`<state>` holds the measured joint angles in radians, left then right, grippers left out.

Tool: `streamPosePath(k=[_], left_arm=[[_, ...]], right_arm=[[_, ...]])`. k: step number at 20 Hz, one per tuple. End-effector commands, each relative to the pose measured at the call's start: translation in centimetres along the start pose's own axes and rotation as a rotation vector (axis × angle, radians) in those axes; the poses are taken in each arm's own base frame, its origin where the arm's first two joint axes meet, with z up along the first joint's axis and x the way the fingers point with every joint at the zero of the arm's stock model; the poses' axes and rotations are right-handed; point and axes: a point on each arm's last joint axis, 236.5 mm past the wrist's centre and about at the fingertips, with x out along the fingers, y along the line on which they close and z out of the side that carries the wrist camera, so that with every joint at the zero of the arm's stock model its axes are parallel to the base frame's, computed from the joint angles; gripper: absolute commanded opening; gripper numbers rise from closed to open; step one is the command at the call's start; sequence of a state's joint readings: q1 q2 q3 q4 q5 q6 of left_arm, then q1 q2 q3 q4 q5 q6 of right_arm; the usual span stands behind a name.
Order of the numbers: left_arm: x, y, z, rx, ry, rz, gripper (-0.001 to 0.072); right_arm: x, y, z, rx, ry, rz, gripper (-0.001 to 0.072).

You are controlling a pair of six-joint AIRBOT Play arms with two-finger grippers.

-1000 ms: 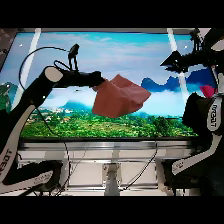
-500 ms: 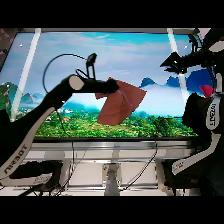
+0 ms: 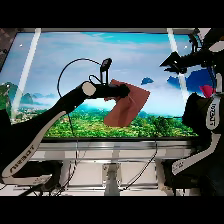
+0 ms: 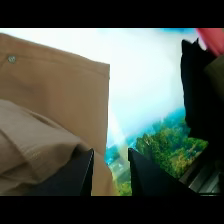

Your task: Fold the clothes and pants, and hang the long-sleeved shirts on hangers.

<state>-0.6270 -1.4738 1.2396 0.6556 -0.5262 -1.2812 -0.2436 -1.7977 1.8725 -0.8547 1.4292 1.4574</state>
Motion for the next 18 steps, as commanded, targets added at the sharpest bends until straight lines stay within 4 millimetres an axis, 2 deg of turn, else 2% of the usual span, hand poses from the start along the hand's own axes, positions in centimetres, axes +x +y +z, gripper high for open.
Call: streamPosePath(k=[1, 2, 4, 5, 7, 8, 9, 10, 14, 15, 18], left_arm=[[-2.7, -0.3, 2.8, 0.039, -0.064, -0.006, 0.0246], [-3.8, -0.3, 3.6, 0.048, -0.082, -0.004, 0.0235], [-6.2, 0.4, 4.9, 0.113, -0.097, 0.031, 0.0076], [-7.3, 1.1, 5.0, 0.158, -0.085, 0.062, 0.0027], [-8.6, 2.9, 4.0, 0.148, -0.015, 0.106, 0.0007], [-8.9, 3.9, 2.9, 0.111, 0.04, 0.113, 0.0007], [-9.1, 5.3, 1.5, 0.111, 0.106, 0.132, 0.0007], [-9.1, 6.9, 0.3, 0.104, 0.161, 0.16, 0.0006], [-8.7, 13.7, -3.0, -0.051, 0.29, 0.211, 0.0006], [-8.4, 14.5, -3.0, -0.056, 0.292, 0.18, 0.0006], [-7.7, 15.3, -0.8, -0.112, 0.198, 0.025, 0.0006]], right_arm=[[0.1, 0.3, 0.1, 0.003, -0.001, 0.017, 0.0447], [0.1, 0.3, 0.0, 0.003, 0.0, 0.017, 0.0447], [0.1, 0.3, 0.1, 0.003, -0.001, 0.017, 0.0447], [0.1, 0.4, 0.1, 0.003, -0.001, 0.017, 0.0447], [0.1, 0.5, 0.0, 0.004, 0.002, 0.023, 0.0431], [0.1, 0.8, -0.2, 0.004, 0.011, 0.035, 0.0262], [0.1, 1.0, -0.3, 0.005, 0.016, 0.044, 0.0062], [0.1, 1.2, -0.4, 0.004, 0.021, 0.052, 0.0007], [-0.1, 2.8, -1.1, -0.006, 0.046, 0.123, 0.0007], [-0.2, 3.4, -1.1, -0.005, 0.048, 0.148, 0.0007], [-0.3, 4.3, -1.1, -0.029, 0.044, 0.187, 0.0007]])
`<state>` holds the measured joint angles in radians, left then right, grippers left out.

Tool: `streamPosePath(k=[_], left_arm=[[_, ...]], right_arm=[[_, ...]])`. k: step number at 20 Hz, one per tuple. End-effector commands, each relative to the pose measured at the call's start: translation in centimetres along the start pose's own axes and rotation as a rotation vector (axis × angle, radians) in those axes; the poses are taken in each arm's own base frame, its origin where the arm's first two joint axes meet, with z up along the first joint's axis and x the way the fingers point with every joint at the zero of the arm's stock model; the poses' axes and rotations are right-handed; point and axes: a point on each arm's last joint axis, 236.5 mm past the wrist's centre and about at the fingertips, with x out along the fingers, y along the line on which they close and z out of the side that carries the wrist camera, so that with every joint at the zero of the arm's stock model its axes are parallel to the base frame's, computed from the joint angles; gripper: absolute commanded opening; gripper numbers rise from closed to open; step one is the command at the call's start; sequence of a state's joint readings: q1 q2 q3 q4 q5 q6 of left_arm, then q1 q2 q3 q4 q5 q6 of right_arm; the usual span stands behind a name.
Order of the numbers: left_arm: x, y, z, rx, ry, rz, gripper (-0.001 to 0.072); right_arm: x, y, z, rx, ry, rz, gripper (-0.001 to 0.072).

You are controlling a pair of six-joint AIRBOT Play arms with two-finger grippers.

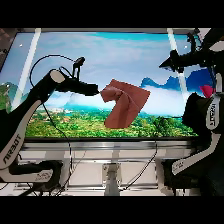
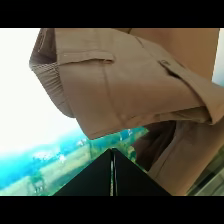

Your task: Fold the clothes and pants, and hang the long-sleeved shirts on hangers.

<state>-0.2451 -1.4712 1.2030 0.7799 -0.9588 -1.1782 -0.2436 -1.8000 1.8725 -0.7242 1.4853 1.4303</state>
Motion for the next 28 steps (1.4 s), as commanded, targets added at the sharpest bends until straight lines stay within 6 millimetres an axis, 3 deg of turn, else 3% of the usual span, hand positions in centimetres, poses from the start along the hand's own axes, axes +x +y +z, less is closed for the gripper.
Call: streamPosePath(k=[1, 2, 3, 4, 5, 6, 10, 13, 20, 28], left_arm=[[-0.1, 1.4, 1.4, -0.065, -0.046, -0.177, 0.0006], [-0.2, 2.0, 1.1, -0.105, -0.032, -0.207, 0.0006], [-0.1, 2.5, 0.1, -0.135, 0.01, -0.24, 0.0008], [0.2, 2.5, -1.1, -0.152, 0.061, -0.269, 0.006], [0.7, 2.4, -2.1, -0.17, 0.104, -0.293, 0.0288], [1.5, 2.4, -2.8, -0.203, 0.136, -0.298, 0.0415], [5.2, 2.5, -4.4, -0.235, 0.184, -0.276, 0.0416], [6.8, 3.1, -3.7, -0.229, 0.137, -0.223, 0.0416], [8.6, 3.4, -0.3, -0.267, -0.018, -0.168, 0.0416], [9.0, 2.4, 0.7, -0.275, -0.062, -0.185, 0.0414]], right_arm=[[0.0, 1.2, -0.1, -0.028, 0.003, 0.051, 0.0013], [0.0, 1.2, 0.0, -0.032, 0.002, 0.051, 0.0072], [0.0, 1.2, 0.2, -0.031, -0.009, 0.049, 0.0214], [0.0, 1.1, 0.7, -0.03, -0.03, 0.046, 0.0388], [0.0, 1.1, 0.9, -0.029, -0.039, 0.045, 0.044], [0.0, 1.1, 0.9, -0.029, -0.039, 0.045, 0.0441], [0.0, 1.1, 0.9, -0.029, -0.038, 0.045, 0.0447], [0.0, 1.1, 0.9, -0.029, -0.038, 0.046, 0.0446], [-0.1, 1.6, 1.0, -0.028, -0.042, 0.064, 0.0447], [-0.1, 1.6, 1.0, -0.028, -0.042, 0.068, 0.0446]])
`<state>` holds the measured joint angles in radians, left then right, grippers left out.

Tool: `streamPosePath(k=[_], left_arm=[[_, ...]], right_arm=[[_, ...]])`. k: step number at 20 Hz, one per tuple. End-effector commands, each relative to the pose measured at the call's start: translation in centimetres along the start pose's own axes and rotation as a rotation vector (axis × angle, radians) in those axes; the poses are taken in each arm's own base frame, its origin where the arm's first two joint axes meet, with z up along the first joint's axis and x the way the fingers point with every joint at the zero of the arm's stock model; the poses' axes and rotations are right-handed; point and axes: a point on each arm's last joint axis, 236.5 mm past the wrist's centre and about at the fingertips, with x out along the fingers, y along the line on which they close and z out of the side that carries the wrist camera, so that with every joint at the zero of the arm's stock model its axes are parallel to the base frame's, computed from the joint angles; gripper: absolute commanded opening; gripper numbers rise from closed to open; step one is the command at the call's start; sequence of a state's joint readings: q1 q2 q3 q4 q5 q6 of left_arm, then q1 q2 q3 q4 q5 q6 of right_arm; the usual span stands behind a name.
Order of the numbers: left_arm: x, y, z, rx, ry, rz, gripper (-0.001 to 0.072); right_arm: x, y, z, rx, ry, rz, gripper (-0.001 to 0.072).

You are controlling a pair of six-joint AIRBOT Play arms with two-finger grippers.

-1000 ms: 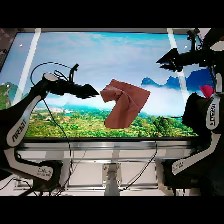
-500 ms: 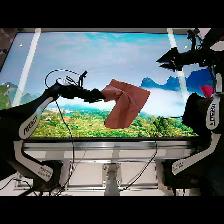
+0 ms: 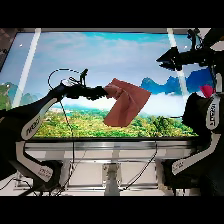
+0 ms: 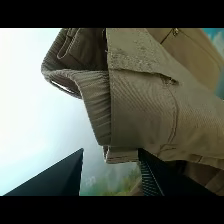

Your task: Fold the clothes and pants, and hang the long-sleeved shirts on hangers.

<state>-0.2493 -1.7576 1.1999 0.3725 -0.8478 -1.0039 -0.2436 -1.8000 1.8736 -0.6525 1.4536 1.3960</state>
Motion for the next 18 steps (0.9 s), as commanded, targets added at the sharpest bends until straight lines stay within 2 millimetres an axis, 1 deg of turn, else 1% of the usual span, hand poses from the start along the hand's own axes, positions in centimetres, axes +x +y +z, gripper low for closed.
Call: streamPosePath(k=[1, 3, 4, 6, 8, 11, 12, 13, 14, 17, 18], left_arm=[[0.2, -1.0, 0.9, 0.012, -0.041, -0.036, 0.0412], [0.0, -2.3, 0.8, 0.056, -0.037, -0.092, 0.0411], [-0.2, -2.5, 0.6, 0.071, -0.027, -0.109, 0.0412], [-0.5, -2.2, 0.9, 0.064, -0.033, -0.108, 0.0414], [-0.3, -1.8, 0.9, 0.054, -0.033, -0.106, 0.0413], [1.1, -1.5, -0.4, 0.038, 0.002, -0.109, 0.0402], [1.2, -1.6, -0.4, 0.025, 0.003, -0.119, 0.0274], [1.1, -1.9, -0.3, 0.017, 0.001, -0.134, 0.012], [0.9, -2.5, -0.2, 0.007, -0.003, -0.158, 0.0009], [-1.1, -5.4, 0.4, 0.078, -0.019, -0.244, 0.0003], [-1.9, -5.9, 0.5, 0.113, -0.018, -0.239, 0.0003]], right_arm=[[0.0, 0.1, 0.0, 0.0, 0.001, 0.003, 0.0446], [0.0, 0.1, 0.0, 0.001, 0.002, 0.003, 0.0446], [0.0, 0.1, 0.0, 0.001, 0.001, 0.003, 0.0446], [0.0, 0.0, 0.1, 0.001, -0.005, 0.002, 0.0446], [0.0, 0.0, 0.2, 0.001, -0.007, 0.001, 0.0446], [0.0, 0.0, 0.2, 0.001, -0.008, 0.001, 0.0446], [0.0, 0.0, 0.2, 0.001, -0.007, 0.001, 0.0446], [0.0, 0.0, 0.2, 0.001, -0.007, 0.001, 0.0446], [0.0, 0.0, 0.2, 0.001, -0.007, 0.001, 0.0446], [0.0, 0.0, 0.4, 0.001, -0.018, -0.001, 0.0445], [0.0, 0.0, 0.4, 0.002, -0.017, 0.001, 0.0423]])
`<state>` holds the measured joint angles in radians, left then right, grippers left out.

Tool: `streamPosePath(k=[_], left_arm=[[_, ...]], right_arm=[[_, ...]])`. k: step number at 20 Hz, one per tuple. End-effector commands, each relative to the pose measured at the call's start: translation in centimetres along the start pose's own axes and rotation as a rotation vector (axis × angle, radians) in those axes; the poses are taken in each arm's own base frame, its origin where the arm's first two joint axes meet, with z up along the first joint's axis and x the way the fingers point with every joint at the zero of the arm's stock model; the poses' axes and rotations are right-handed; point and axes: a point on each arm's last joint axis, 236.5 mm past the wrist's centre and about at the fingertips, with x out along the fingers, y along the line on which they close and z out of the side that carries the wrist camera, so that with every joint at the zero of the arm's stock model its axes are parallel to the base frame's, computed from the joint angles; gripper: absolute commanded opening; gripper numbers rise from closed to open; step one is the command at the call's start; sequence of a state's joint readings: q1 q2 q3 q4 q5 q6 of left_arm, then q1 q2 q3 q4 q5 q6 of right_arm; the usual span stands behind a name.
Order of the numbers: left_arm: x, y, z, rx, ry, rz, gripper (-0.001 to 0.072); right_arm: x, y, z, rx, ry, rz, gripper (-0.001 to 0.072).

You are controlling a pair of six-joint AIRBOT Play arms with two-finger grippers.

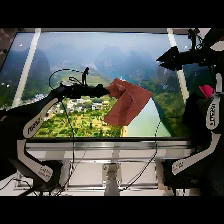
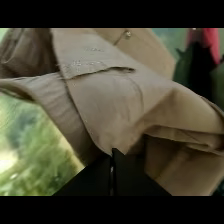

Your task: Fold the clothes and pants, and hang the long-sleeved shirts on hangers.

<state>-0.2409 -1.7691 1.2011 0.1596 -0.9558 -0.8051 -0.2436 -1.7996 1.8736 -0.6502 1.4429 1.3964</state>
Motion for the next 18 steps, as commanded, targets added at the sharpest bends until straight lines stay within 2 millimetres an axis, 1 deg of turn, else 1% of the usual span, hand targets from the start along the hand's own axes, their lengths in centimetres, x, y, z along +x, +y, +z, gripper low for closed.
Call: streamPosePath(k=[1, 2, 4, 5, 6, 8, 10, 11, 12, 13, 14, 15, 16, 17, 18], left_arm=[[-1.8, -2.4, 0.2, 0.102, 0.011, -0.024, 0.0003], [-2.8, -2.7, 0.4, 0.137, 0.014, 0.004, 0.0003], [-5.0, -2.9, 1.2, 0.169, 0.001, 0.08, 0.0002], [-6.2, -2.7, 1.6, 0.202, -0.007, 0.134, 0.0003], [-7.6, -1.9, 1.8, 0.247, -0.004, 0.216, 0.0003], [-10.6, 0.5, 1.3, 0.284, 0.043, 0.407, 0.0003], [-13.7, 3.0, -0.1, 0.265, 0.112, 0.589, 0.0003], [-14.8, 3.9, -0.9, 0.263, 0.154, 0.653, 0.0003], [-15.9, 4.6, -1.7, 0.253, 0.195, 0.707, 0.0003], [-16.4, 5.0, -2.4, 0.244, 0.224, 0.728, 0.0003], [-16.5, 5.0, -2.8, 0.237, 0.244, 0.726, 0.0004], [-16.2, 4.8, -3.0, 0.235, 0.248, 0.717, 0.0003], [-16.0, 4.7, -3.1, 0.24, 0.253, 0.716, 0.0004], [-15.7, 4.5, -3.3, 0.246, 0.26, 0.713, 0.0004], [-15.4, 4.3, -3.5, 0.255, 0.267, 0.709, 0.0003]], right_arm=[[0.0, 0.2, 0.0, 0.002, 0.001, 0.007, 0.0277], [0.0, 0.2, -0.4, 0.002, 0.018, 0.01, 0.0085], [0.0, -0.2, -1.4, -0.003, 0.062, -0.009, 0.0007], [0.0, -0.7, -2.2, -0.004, 0.093, -0.029, 0.0006], [0.1, -1.3, -2.9, 0.001, 0.122, -0.046, 0.0005], [0.6, -2.4, -4.8, 0.043, 0.188, -0.052, 0.0004], [1.8, -3.7, -7.6, 0.115, 0.273, -0.039, 0.0004], [2.4, -4.6, -9.1, 0.158, 0.31, -0.035, 0.0005], [3.2, -5.6, -10.8, 0.205, 0.349, -0.035, 0.0006], [3.9, -6.6, -12.3, 0.252, 0.378, -0.037, 0.0015], [4.6, -7.4, -13.4, 0.294, 0.392, -0.038, 0.0104], [5.4, -8.2, -14.4, 0.328, 0.397, -0.045, 0.0319], [6.2, -8.7, -15.2, 0.35, 0.404, -0.052, 0.048], [7.0, -9.0, -15.9, 0.361, 0.411, -0.059, 0.0506], [7.7, -8.9, -16.4, 0.359, 0.424, -0.063, 0.0506]])
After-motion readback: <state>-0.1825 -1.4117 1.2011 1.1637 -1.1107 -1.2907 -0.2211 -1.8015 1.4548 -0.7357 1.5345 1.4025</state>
